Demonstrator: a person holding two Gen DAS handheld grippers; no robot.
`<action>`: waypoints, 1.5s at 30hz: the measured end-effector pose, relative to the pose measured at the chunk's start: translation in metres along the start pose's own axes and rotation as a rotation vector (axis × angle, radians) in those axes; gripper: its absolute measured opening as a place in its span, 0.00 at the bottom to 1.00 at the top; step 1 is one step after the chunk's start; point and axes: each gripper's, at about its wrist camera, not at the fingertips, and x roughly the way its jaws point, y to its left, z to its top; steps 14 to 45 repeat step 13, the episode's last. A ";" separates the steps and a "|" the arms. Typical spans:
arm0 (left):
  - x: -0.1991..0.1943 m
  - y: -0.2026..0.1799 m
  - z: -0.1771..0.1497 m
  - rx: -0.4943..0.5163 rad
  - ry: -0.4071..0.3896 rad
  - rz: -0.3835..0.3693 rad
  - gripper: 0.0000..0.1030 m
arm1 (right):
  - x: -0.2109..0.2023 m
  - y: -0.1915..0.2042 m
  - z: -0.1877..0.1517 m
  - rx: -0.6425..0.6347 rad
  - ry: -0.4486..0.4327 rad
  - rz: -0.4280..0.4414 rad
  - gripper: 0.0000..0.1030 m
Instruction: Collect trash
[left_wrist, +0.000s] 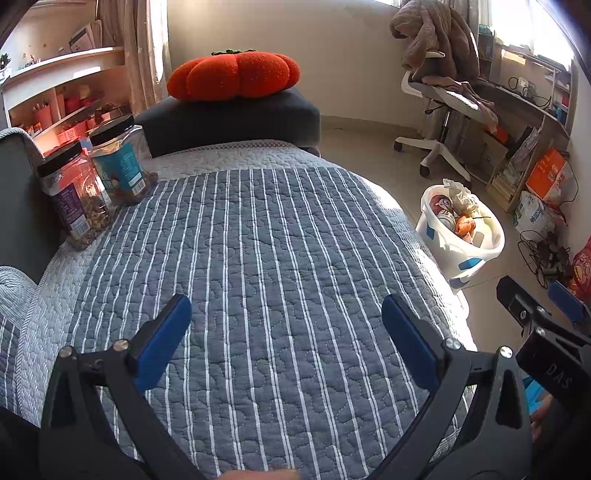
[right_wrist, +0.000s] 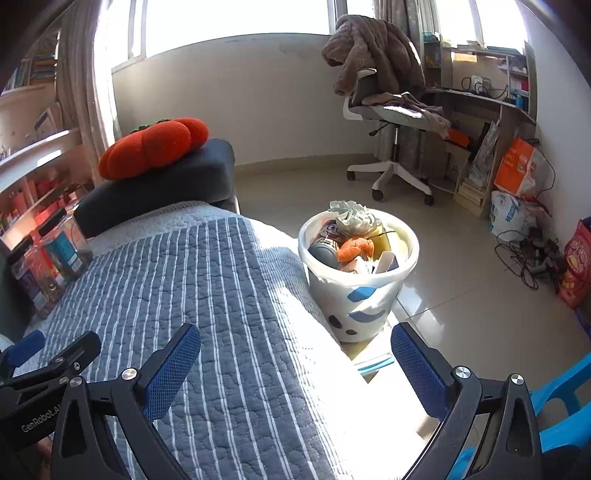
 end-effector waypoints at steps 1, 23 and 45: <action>0.000 -0.001 -0.001 0.006 -0.002 -0.003 0.98 | 0.000 0.000 0.000 0.001 0.001 0.001 1.00; -0.001 -0.001 -0.001 0.002 -0.006 -0.040 0.96 | 0.002 -0.002 -0.001 0.017 0.016 0.007 1.00; -0.001 -0.001 -0.001 0.002 -0.006 -0.040 0.96 | 0.002 -0.002 -0.001 0.017 0.016 0.007 1.00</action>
